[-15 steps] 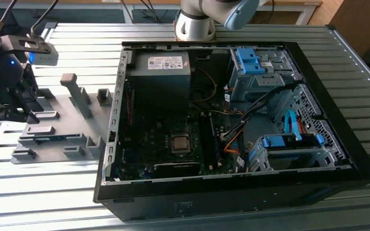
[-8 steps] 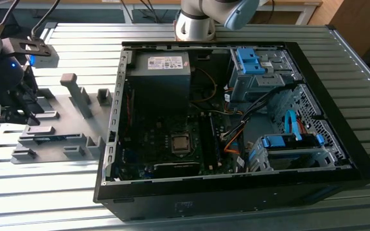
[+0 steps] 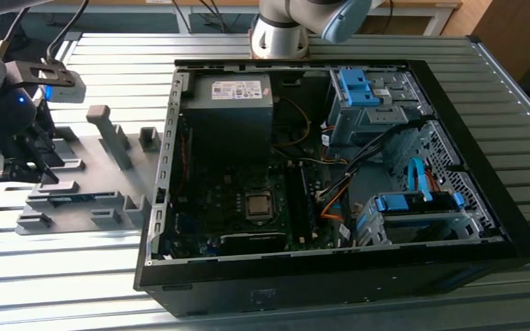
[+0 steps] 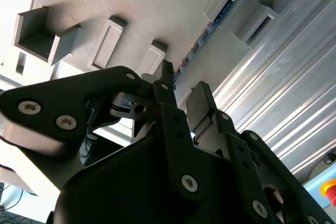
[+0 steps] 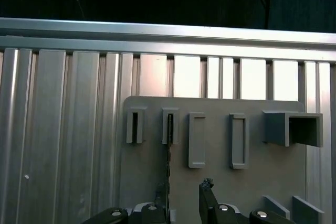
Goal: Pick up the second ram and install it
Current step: 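Pick up the second ram and move it above second insertion slot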
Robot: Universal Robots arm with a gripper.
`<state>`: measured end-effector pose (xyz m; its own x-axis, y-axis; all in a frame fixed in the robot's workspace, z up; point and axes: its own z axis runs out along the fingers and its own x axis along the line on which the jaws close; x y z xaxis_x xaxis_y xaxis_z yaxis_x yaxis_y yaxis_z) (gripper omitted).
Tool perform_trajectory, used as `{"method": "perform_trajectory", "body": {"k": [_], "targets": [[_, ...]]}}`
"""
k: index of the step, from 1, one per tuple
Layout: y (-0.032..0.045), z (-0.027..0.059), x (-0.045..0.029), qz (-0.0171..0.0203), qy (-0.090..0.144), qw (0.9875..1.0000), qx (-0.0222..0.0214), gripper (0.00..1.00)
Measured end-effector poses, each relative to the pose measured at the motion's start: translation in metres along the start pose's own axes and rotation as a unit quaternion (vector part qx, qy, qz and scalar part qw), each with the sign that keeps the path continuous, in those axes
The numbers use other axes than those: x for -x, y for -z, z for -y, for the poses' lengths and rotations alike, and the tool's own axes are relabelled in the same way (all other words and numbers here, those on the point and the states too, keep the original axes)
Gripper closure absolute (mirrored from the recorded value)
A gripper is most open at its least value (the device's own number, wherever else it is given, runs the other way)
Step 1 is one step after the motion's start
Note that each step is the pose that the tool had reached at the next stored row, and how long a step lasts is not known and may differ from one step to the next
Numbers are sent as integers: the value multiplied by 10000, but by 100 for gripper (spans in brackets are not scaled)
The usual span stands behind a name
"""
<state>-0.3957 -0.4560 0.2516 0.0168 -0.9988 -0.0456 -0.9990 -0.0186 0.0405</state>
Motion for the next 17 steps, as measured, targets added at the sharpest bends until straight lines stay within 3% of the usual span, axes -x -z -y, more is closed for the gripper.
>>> {"method": "perform_trajectory", "body": {"k": [8,17], "targets": [[-36,1,-32,24,2,10000,-3,62],[-119,-1,-62,25,4,10000,-34,62]]}}
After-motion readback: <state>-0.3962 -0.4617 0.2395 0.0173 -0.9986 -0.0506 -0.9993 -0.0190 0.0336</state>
